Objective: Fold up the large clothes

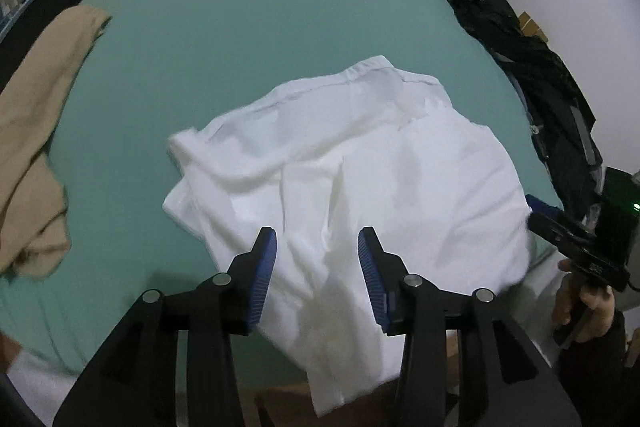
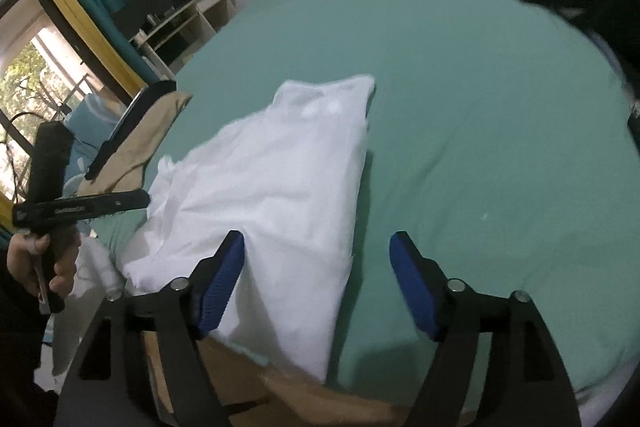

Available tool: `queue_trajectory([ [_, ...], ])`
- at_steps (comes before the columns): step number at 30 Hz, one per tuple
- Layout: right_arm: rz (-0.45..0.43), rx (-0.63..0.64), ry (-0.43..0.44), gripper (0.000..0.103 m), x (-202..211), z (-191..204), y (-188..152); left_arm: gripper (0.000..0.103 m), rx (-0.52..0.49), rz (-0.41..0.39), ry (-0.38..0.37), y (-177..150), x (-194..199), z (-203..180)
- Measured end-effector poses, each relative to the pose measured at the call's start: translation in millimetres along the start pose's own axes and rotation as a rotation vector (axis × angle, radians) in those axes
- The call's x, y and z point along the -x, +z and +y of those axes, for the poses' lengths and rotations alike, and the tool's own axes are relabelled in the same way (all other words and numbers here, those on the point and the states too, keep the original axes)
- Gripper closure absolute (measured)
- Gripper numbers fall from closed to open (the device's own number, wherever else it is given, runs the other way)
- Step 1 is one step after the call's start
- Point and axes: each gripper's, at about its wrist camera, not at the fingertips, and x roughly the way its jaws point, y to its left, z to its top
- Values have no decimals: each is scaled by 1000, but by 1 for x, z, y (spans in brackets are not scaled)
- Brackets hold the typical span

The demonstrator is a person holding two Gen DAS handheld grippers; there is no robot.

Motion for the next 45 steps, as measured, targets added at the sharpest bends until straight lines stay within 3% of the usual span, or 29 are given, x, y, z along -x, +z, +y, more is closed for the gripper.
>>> queue_trajectory([
  [6, -25, -17, -17, 27, -9, -19, 5, 58, -25, 45, 29, 24, -48, 4],
  [15, -11, -53, -17, 26, -23, -36, 7, 58, 51, -86, 163, 67, -59, 27],
  [19, -19, -38, -38, 25, -21, -31, 7, 57, 69, -119, 119, 56, -37, 27],
  [25, -31, -26, -58, 25, -14, -19, 1, 49, 113, -100, 59, -3, -8, 26],
  [33, -62, 0, -88, 25, 5, -5, -8, 44, 239, -90, 53, -56, -4, 47],
  [37, -85, 0, -83, 25, 11, -6, -8, 39, 270, -87, 27, -63, -9, 59],
  [39, -84, -8, -72, 25, 10, -8, -8, 30, 288, -95, 8, -60, -15, 59],
  [43, -66, -24, -63, 25, 1, -15, -12, 21, 363, -143, -152, -55, -22, 61],
  [45, -48, -32, -61, 25, -4, -18, -14, 14, 402, -159, -165, -53, -27, 56],
])
